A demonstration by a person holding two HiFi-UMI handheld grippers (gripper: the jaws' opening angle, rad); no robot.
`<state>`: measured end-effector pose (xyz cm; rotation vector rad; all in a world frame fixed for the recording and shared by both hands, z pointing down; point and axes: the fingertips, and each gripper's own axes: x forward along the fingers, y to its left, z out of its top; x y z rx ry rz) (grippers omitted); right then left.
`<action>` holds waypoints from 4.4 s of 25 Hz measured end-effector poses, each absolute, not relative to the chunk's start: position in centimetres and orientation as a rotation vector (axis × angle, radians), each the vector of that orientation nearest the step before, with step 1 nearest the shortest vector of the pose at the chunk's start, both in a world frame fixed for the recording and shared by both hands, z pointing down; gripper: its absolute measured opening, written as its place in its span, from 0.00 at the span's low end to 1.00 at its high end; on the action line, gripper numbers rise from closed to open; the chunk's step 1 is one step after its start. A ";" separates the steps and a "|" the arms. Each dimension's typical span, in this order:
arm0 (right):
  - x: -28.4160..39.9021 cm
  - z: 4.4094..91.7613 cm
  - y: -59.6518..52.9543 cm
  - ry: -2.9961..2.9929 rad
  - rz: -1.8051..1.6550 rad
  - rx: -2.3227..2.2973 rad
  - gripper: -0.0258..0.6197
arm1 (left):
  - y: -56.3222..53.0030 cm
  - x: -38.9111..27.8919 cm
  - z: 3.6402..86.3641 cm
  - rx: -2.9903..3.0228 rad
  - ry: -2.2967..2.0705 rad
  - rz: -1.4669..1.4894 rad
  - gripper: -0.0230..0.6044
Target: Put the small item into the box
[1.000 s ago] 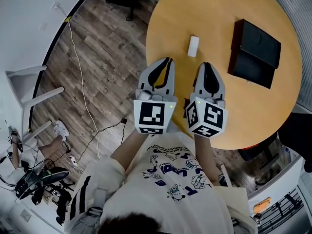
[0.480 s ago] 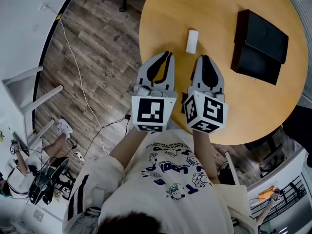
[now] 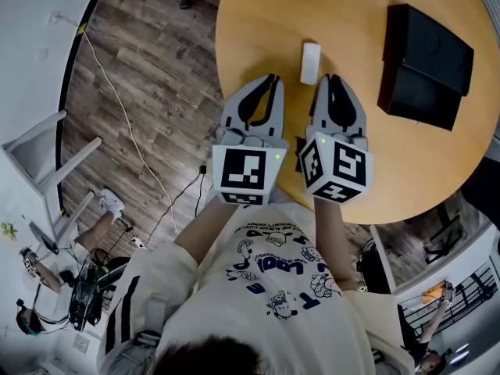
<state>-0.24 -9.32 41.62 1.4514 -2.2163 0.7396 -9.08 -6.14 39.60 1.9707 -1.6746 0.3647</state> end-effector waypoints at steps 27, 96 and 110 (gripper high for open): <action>-2.1 47.7 -10.6 -2.079 0.862 1.416 0.28 | -7.4 -11.3 43.7 1.909 -1.582 0.379 0.08; 10.9 40.7 -12.2 -2.041 0.878 1.745 0.26 | -11.2 0.7 37.3 2.187 -1.375 0.364 0.08; 16.0 41.2 -12.2 -2.030 0.898 1.768 0.26 | -10.9 5.7 37.8 2.191 -1.364 0.388 0.08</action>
